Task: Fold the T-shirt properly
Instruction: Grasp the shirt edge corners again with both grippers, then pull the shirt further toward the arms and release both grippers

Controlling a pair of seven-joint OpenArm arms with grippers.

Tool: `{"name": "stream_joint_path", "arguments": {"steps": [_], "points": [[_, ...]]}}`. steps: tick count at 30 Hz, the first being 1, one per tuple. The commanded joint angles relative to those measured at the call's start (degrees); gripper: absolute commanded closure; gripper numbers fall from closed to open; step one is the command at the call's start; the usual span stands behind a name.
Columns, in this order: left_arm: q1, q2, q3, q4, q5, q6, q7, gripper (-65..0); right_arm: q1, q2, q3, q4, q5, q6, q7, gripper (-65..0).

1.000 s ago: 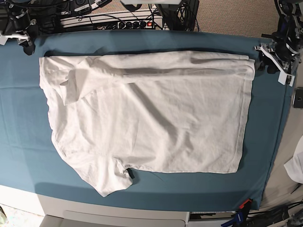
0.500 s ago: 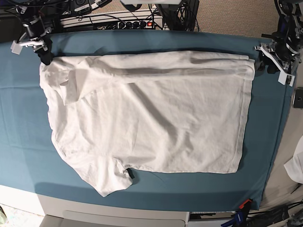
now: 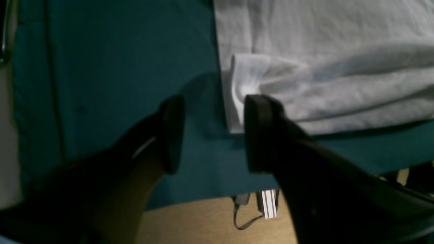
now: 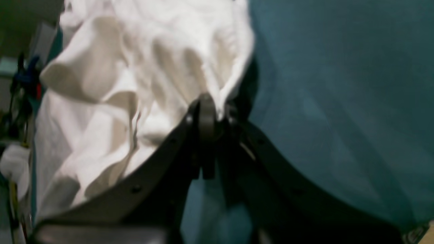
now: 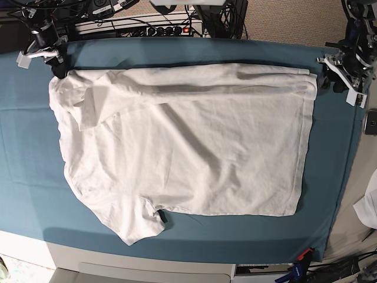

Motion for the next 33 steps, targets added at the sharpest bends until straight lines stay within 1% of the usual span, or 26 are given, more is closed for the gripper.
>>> {"name": "stream_joint_path", "arguments": {"steps": [1, 3, 4, 9, 12, 17, 20, 26, 33], "points": [[0.2, -1.0, -0.5, 0.9, -0.4, -0.3, -0.9, -29.7, -0.2, 0.6, 0.1, 0.8, 1.4, 1.6, 0.3, 0.0], [0.4, -1.0, -0.5, 0.9, -1.3, 0.0, 0.5, -29.7, -0.2, 0.7, 0.1, 0.8, 2.6, 3.0, 0.3, 0.0], [0.7, -1.0, -0.5, 0.9, -2.4, 1.0, 1.3, -29.7, -0.2, 0.7, 0.1, 0.8, 2.8, 3.2, 0.3, 0.0], [3.7, -1.0, -0.5, 0.9, -8.6, 1.4, 3.7, -29.7, 0.1, 1.7, 0.1, 0.8, 3.1, 3.2, 0.3, 0.0], [4.9, -0.9, -0.5, 0.9, -10.2, 1.4, 3.7, -29.7, 0.1, 2.0, 0.1, 0.8, 3.1, 3.2, 0.3, 0.0], [4.0, -0.8, 0.0, -1.2, -10.9, 1.4, 3.1, -29.9, 0.1, 2.0, 0.1, 0.8, 3.1, 3.2, 0.2, 0.0], [2.4, -0.6, 1.3, -3.6, -10.9, 1.4, 3.1, -32.6, 0.1, 2.0, 0.1, 0.8, 3.1, 3.2, 0.2, 0.0], [-1.7, -0.6, 3.6, -8.7, -11.1, 1.4, 3.2, -32.7, 0.1, 2.0, 0.1, 0.8, 3.1, 3.2, 0.2, 0.0], [-3.2, -0.6, 8.7, -10.1, -11.4, 0.9, 3.2, -32.6, 0.1, 2.0, 0.1, 0.8, 3.1, 3.2, 0.2, 0.0]]}}
